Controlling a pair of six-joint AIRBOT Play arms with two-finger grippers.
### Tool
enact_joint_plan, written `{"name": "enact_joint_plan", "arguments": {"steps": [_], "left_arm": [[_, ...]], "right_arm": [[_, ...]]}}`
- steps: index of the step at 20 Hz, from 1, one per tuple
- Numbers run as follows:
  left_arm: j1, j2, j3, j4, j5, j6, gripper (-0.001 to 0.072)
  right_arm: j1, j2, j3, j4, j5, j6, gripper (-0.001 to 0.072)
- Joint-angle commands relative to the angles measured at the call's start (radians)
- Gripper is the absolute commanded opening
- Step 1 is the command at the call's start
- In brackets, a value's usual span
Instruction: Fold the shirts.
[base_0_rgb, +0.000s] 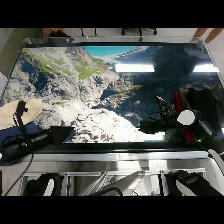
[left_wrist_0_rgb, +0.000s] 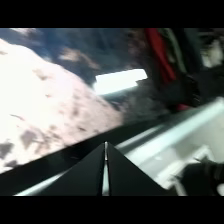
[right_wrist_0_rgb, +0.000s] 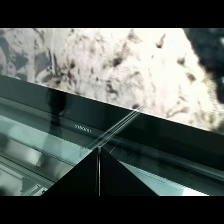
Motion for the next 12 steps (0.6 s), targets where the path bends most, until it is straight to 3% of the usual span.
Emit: {"name": "enact_joint_plan", "arguments": {"steps": [1, 2, 8, 12], "left_arm": [[0.001, -0.187, 0.241, 0.319, 0.040, -0.054, 0.0654], [0.007, -0.270, 0.342, 0.401, 0.039, -0.088, 0.0689], [0.203, -0.742, 0.846, 0.672, 0.025, -0.121, 0.0689], [0.397, -0.939, 0.901, 0.861, -0.082, -0.200, 0.0689]], "right_arm": [[0.001, 0.000, 0.000, 0.000, 0.000, 0.000, 0.0023], [0.001, 0.000, 0.000, 0.000, 0.000, 0.000, 0.0023], [0.001, 0.000, 0.000, 0.000, 0.000, 0.000, 0.0023], [0.001, 0.000, 0.000, 0.000, -0.001, 0.000, 0.0023]]}}
